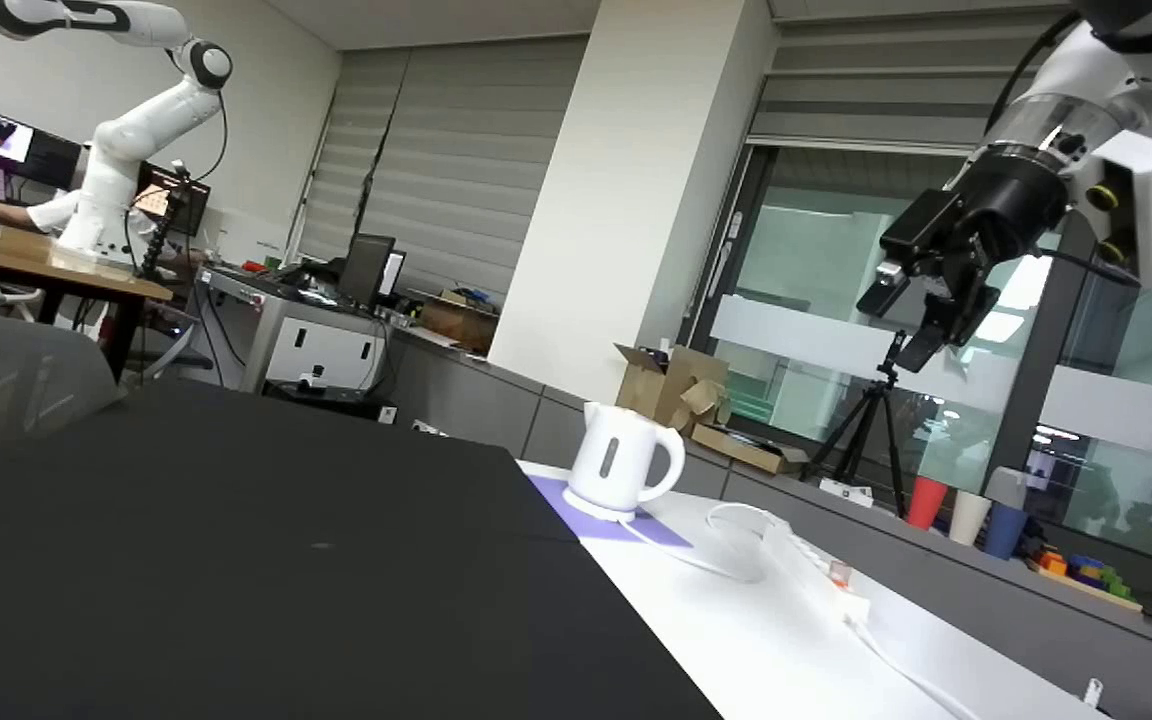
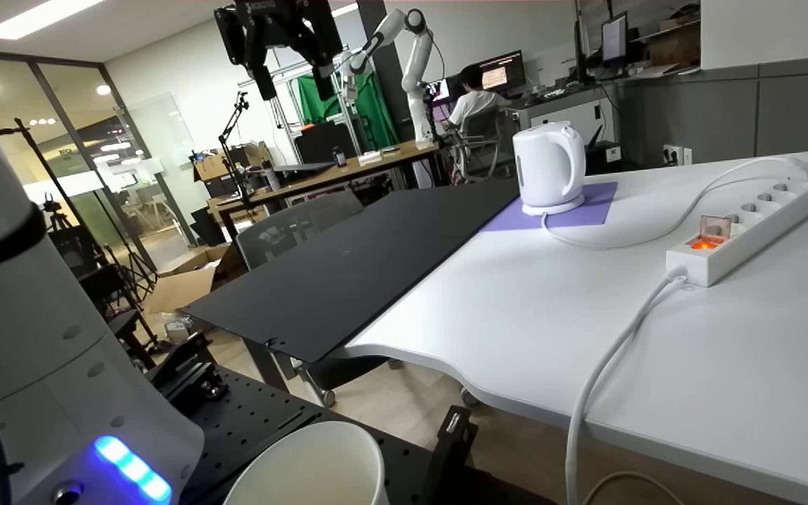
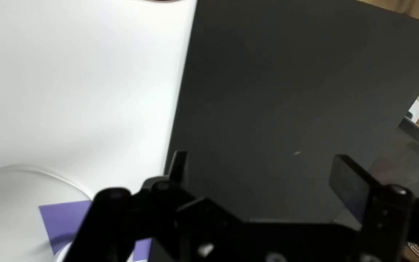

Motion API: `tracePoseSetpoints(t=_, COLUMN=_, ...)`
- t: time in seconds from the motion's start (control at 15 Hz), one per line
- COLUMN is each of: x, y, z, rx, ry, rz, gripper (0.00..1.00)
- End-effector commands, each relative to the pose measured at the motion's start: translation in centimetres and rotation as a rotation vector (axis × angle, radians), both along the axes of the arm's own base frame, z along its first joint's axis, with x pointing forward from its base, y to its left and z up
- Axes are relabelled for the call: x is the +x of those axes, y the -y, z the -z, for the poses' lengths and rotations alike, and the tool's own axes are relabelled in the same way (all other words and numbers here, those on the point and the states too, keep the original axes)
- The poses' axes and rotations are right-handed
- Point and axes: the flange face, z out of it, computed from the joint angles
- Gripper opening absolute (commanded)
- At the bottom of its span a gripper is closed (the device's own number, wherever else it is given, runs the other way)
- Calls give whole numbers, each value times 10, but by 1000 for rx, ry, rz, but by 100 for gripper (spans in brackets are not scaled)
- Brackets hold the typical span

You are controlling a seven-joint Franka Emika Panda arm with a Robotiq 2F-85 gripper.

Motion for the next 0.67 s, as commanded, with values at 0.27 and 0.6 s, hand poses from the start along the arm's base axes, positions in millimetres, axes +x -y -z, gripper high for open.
tracePoseSetpoints(t=0.27, x=42, y=73, z=4, rx=-137, ry=193, rz=88, gripper=75)
tracePoseSetpoints(t=0.6, x=86, y=158, z=31, rx=-284, ry=332, rz=229, gripper=45)
